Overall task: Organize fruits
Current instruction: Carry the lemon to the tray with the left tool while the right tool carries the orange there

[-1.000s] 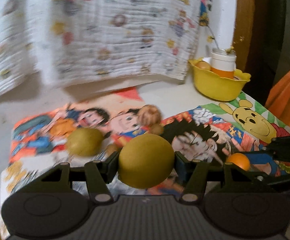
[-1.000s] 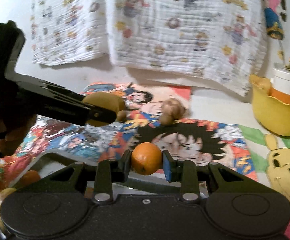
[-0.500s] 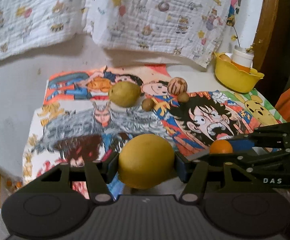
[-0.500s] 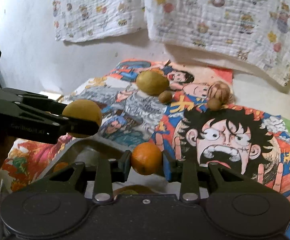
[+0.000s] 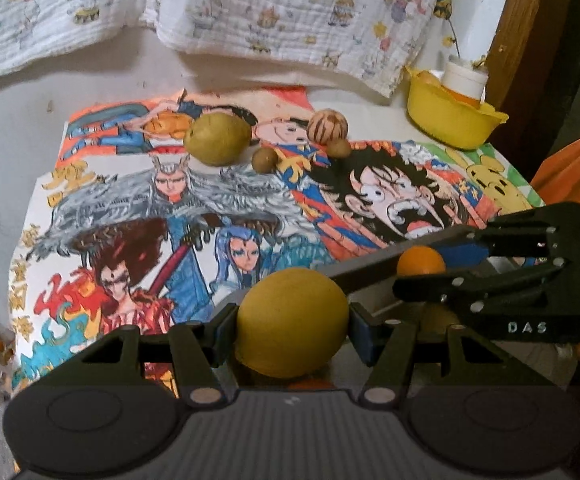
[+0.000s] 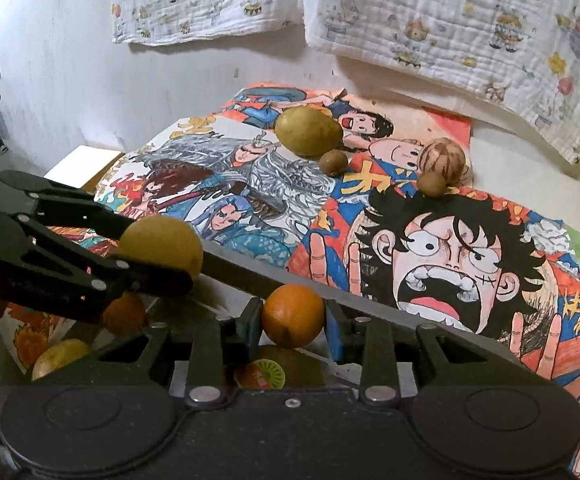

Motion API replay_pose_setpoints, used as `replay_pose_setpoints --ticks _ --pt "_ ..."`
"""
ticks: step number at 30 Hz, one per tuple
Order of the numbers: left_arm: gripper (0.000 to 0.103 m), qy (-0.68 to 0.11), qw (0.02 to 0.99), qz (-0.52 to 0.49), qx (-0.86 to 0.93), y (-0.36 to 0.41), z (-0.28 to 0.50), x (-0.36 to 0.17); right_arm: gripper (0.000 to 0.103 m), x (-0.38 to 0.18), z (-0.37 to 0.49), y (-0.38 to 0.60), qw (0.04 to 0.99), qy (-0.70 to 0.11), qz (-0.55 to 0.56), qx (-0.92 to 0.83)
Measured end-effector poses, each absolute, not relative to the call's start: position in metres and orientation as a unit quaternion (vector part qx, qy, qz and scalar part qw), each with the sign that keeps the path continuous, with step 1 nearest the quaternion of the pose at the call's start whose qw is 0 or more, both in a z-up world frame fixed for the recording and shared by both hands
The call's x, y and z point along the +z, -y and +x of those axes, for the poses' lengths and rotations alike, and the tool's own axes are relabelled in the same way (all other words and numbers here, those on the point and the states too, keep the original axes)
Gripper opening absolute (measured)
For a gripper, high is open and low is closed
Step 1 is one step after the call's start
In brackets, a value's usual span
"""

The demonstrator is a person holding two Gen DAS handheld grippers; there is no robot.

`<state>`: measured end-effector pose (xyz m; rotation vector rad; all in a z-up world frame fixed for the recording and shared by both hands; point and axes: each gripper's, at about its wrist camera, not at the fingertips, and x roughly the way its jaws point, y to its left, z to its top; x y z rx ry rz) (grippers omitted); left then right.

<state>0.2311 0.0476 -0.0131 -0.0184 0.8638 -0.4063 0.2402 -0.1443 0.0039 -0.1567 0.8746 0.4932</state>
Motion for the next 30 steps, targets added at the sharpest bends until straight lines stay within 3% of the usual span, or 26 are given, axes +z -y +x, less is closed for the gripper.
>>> replay_pose_setpoints --ticks 17,25,30 --pt "0.063 -0.44 0.877 -0.011 -0.192 -0.046 0.24 -0.015 0.035 0.0 0.25 0.139 0.854 -0.449 -0.075 0.253" --pt "0.065 -0.433 0.881 -0.025 -0.188 -0.05 0.234 -0.013 0.046 0.002 0.243 0.146 0.861 -0.436 -0.078 0.248" --pt "0.08 -0.41 0.893 -0.022 -0.185 -0.05 0.222 -0.002 0.06 0.008 0.23 0.151 0.87 -0.418 -0.071 0.25"
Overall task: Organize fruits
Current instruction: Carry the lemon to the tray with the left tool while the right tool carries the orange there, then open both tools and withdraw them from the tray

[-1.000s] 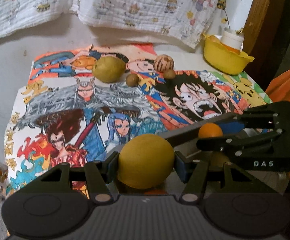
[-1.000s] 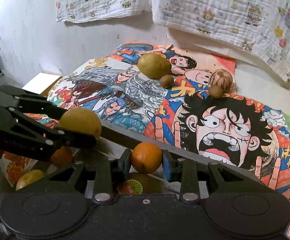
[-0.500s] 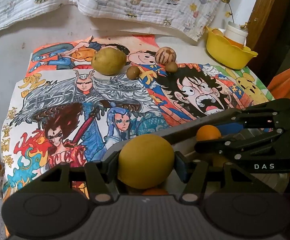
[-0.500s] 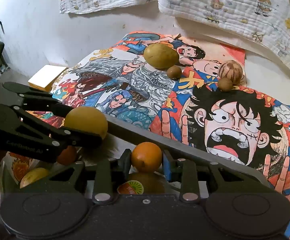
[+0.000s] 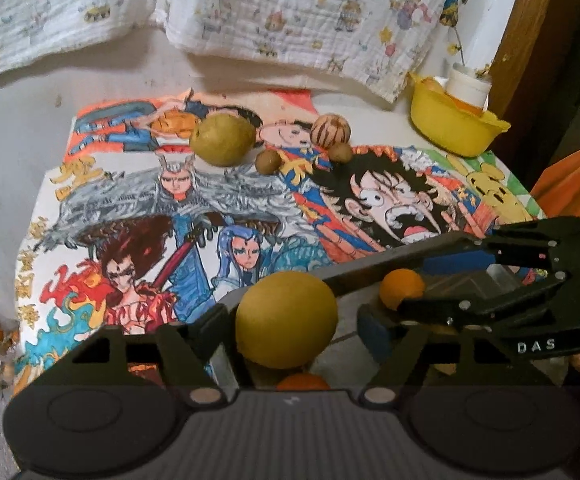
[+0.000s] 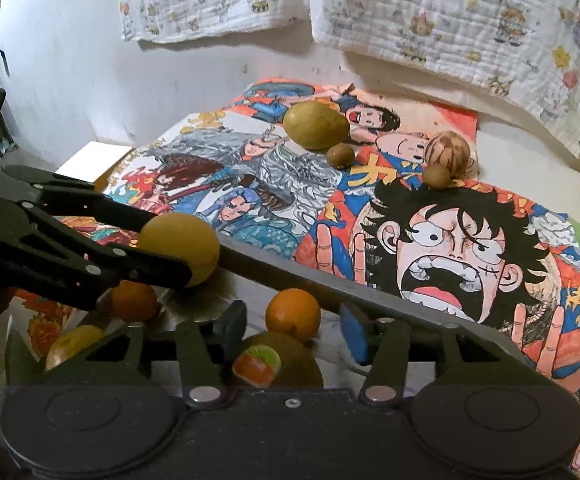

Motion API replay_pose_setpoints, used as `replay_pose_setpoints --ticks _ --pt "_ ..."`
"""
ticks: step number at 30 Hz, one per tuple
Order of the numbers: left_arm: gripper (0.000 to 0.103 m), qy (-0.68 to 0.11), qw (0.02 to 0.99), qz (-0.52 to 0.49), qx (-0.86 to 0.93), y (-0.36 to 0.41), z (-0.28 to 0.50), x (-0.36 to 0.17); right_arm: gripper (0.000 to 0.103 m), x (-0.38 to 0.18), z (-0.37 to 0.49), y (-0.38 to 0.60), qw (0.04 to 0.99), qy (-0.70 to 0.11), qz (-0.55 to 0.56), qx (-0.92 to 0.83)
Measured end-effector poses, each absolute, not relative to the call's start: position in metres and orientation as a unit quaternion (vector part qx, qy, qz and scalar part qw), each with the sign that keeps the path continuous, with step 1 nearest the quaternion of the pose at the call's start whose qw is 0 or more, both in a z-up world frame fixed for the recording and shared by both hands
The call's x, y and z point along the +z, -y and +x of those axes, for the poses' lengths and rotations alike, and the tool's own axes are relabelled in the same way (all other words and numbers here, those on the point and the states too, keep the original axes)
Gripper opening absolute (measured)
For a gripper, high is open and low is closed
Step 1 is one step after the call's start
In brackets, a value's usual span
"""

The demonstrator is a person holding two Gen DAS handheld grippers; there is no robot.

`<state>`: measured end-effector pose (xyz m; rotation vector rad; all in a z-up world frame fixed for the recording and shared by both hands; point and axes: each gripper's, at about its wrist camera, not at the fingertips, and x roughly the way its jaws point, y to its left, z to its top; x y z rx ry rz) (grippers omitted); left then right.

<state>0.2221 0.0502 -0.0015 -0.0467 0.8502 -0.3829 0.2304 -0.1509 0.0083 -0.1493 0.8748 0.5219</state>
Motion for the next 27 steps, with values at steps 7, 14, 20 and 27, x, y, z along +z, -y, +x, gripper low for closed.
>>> replay_pose_setpoints --ticks 7,14,20,27 --pt "0.092 -0.383 0.907 -0.051 -0.169 -0.057 0.201 0.012 0.083 0.021 0.202 0.162 0.891 -0.378 -0.059 0.246" --pt "0.102 -0.346 0.926 -0.053 -0.144 -0.056 0.163 0.023 0.097 0.031 0.166 0.166 0.905 -0.342 -0.056 0.247" --pt "0.102 -0.32 0.936 -0.034 -0.141 -0.05 0.125 0.027 0.102 0.034 0.133 0.166 0.911 -0.321 -0.061 0.252" --pt "0.102 -0.32 0.935 -0.003 -0.152 -0.038 0.086 0.021 0.102 0.029 0.107 0.174 0.908 -0.329 -0.047 0.255"
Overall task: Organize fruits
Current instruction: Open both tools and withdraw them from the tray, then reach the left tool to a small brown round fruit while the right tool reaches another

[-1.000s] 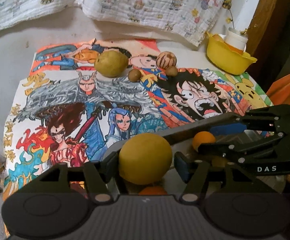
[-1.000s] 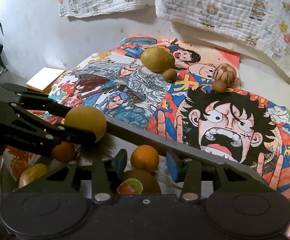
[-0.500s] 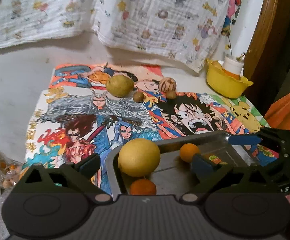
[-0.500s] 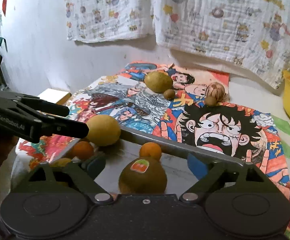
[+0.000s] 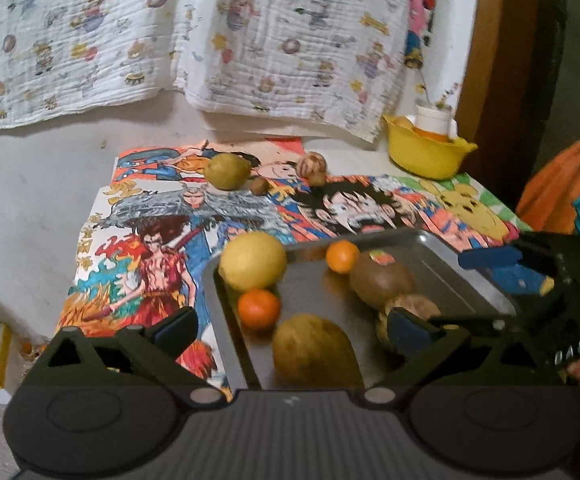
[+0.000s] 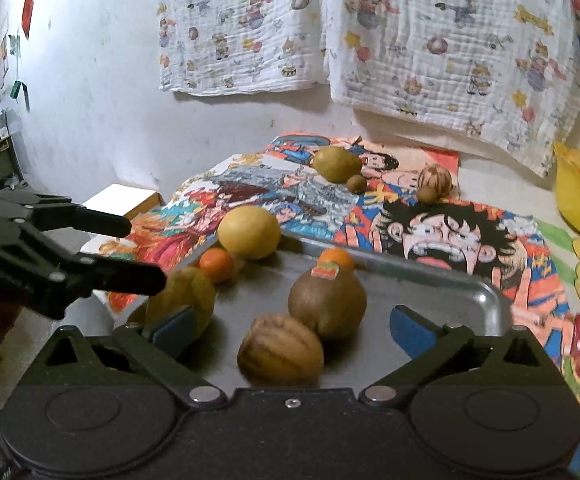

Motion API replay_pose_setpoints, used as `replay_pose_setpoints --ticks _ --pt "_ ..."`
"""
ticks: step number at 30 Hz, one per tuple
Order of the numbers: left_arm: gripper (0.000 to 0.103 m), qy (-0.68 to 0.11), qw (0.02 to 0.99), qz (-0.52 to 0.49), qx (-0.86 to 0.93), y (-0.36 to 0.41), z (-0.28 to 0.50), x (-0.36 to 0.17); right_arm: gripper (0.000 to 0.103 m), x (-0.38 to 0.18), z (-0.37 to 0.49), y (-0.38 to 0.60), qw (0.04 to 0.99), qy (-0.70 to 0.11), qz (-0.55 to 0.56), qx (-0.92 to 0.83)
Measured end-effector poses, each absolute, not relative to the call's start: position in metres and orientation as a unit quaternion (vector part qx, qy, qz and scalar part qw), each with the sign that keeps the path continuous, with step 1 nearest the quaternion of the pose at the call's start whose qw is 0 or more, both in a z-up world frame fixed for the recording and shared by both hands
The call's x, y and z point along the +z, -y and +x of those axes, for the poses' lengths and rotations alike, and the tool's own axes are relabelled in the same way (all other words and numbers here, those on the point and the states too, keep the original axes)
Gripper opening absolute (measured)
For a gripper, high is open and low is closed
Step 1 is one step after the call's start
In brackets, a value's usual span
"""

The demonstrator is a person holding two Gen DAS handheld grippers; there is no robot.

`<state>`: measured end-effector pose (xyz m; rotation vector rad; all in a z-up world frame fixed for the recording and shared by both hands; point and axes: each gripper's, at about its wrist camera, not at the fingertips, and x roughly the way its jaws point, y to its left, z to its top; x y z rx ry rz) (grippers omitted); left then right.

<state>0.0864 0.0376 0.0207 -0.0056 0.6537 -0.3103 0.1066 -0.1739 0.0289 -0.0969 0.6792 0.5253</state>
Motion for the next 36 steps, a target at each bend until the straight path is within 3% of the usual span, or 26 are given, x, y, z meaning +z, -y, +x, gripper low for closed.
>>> replay_pose_setpoints --ticks 15,36 --pt "0.103 -0.357 0.919 0.063 -0.155 -0.022 0.057 -0.002 0.102 0.012 0.073 0.201 0.908 -0.35 -0.074 0.216" --pt "0.103 -0.418 0.9 0.024 -0.121 -0.055 0.073 -0.003 0.102 0.017 0.091 0.225 0.915 -0.349 -0.069 0.187"
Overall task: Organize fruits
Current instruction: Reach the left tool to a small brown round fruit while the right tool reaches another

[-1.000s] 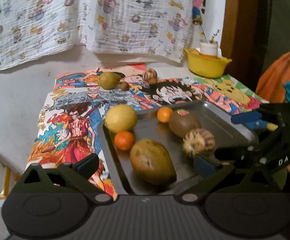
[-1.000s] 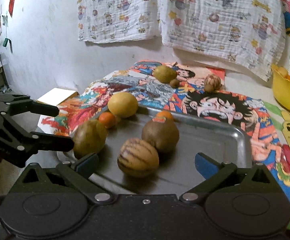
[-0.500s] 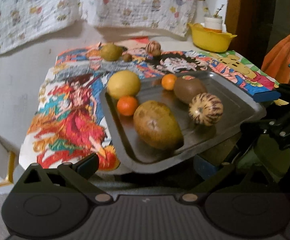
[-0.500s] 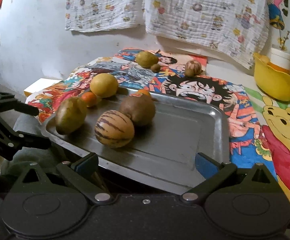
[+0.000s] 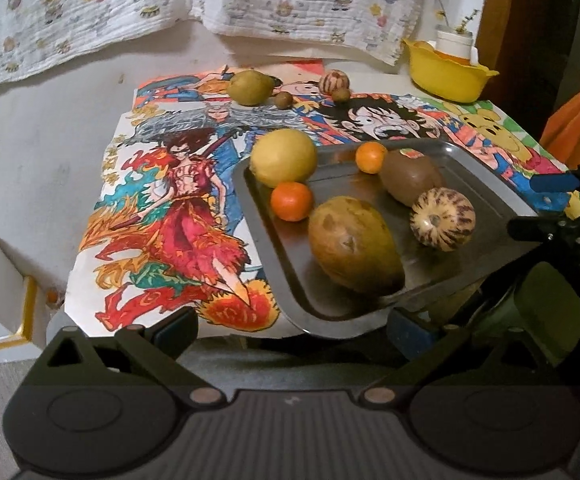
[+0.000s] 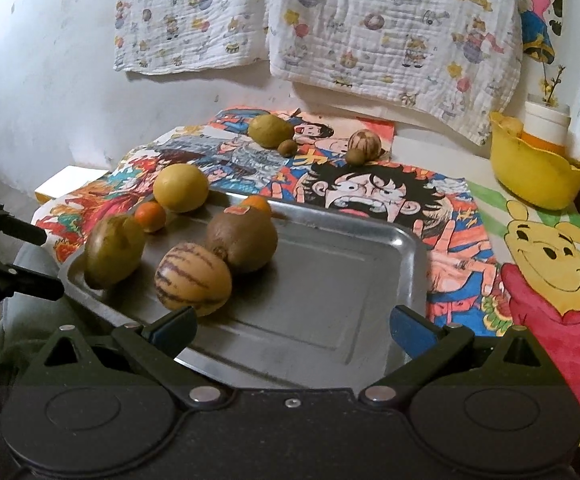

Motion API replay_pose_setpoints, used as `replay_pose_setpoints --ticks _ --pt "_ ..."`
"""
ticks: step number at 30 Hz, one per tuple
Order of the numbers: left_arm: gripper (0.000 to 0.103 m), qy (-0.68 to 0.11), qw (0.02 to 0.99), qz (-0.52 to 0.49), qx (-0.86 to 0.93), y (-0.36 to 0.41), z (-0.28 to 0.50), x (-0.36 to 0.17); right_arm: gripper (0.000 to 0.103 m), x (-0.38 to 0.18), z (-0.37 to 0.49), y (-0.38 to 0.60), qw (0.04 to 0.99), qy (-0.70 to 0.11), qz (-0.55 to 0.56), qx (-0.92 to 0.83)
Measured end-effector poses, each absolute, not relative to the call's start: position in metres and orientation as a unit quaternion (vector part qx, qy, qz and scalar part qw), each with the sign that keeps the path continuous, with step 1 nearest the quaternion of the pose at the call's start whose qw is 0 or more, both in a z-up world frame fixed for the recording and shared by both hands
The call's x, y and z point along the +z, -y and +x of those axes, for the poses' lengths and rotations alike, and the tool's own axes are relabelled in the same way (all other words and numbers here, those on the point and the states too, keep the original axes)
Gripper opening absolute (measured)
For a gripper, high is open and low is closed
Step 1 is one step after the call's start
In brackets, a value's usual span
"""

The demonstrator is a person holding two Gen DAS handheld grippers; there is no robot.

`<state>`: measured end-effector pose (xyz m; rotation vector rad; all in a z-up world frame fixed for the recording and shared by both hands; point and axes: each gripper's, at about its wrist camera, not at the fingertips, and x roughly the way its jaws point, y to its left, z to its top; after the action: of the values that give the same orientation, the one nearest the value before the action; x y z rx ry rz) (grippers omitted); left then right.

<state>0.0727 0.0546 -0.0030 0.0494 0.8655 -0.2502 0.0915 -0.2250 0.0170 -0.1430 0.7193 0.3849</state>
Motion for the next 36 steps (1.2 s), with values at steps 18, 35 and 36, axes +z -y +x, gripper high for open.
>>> replay_pose_setpoints --ticks 18,35,36 --pt "0.103 -0.377 0.922 0.0 -0.094 -0.079 0.161 0.028 0.102 0.027 0.164 0.223 0.935 -0.303 -0.062 0.175" --pt "0.103 -0.355 0.919 0.057 -0.161 -0.027 0.283 0.02 0.102 0.014 0.288 0.226 0.926 -0.338 -0.049 0.161" --pt "0.103 -0.352 0.918 0.065 -0.169 -0.023 0.287 0.019 0.102 0.014 0.294 0.228 0.925 -0.342 -0.045 0.161"
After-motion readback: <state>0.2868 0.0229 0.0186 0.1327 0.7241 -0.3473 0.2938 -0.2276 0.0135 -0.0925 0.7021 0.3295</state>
